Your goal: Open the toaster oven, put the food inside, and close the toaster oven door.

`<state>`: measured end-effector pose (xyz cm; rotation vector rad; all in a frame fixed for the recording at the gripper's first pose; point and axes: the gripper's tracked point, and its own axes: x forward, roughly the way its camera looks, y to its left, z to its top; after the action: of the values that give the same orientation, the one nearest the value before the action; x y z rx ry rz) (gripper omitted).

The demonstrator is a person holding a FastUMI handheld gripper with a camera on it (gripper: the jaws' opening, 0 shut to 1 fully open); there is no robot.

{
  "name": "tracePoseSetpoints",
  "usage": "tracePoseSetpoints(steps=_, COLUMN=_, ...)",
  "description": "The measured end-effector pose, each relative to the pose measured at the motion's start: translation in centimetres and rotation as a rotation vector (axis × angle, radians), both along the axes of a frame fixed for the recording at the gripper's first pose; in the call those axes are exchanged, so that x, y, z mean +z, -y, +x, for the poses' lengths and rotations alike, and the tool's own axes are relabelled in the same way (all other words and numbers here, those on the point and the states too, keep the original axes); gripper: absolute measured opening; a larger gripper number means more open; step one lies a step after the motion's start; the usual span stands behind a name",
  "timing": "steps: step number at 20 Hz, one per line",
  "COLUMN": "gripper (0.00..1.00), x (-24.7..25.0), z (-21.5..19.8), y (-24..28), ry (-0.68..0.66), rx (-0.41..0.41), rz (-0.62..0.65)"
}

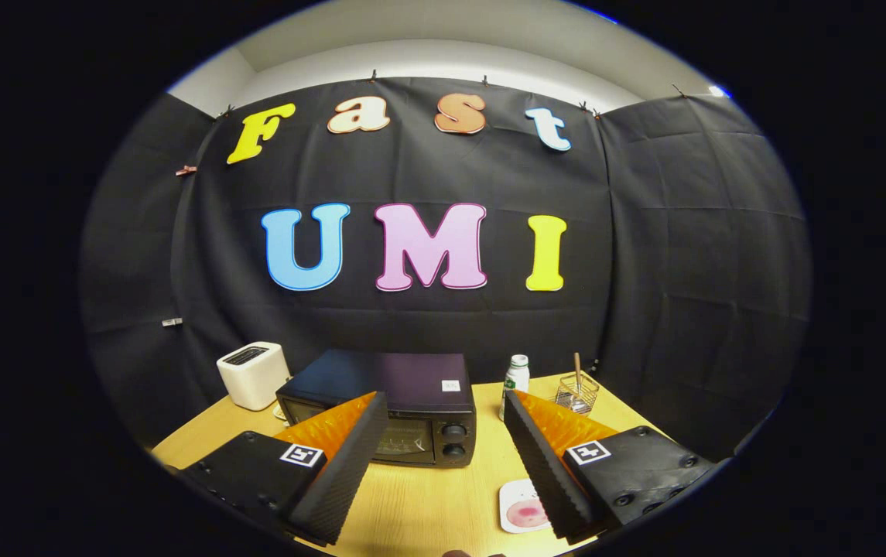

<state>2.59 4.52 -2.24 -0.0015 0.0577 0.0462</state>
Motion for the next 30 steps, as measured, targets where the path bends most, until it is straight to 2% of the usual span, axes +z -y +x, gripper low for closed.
tracePoseSetpoints(steps=7, gripper=0.98, x=-0.8, z=1.1, y=-3.3, ry=-0.025, rx=0.046, rz=0.008)
tracePoseSetpoints(steps=14, gripper=0.98, x=-2.2, z=5.2, y=-6.9, ry=-0.074, rx=0.029, rz=0.057)
tracePoseSetpoints(steps=23, gripper=0.99, x=-9.7, z=12.1, y=-11.3, ry=-0.232, rx=-0.010, rz=0.030)
tracePoseSetpoints(steps=30, gripper=0.99, x=-14.0, z=14.9, y=-12.2, ry=-0.299, rx=-0.040, rz=0.011)
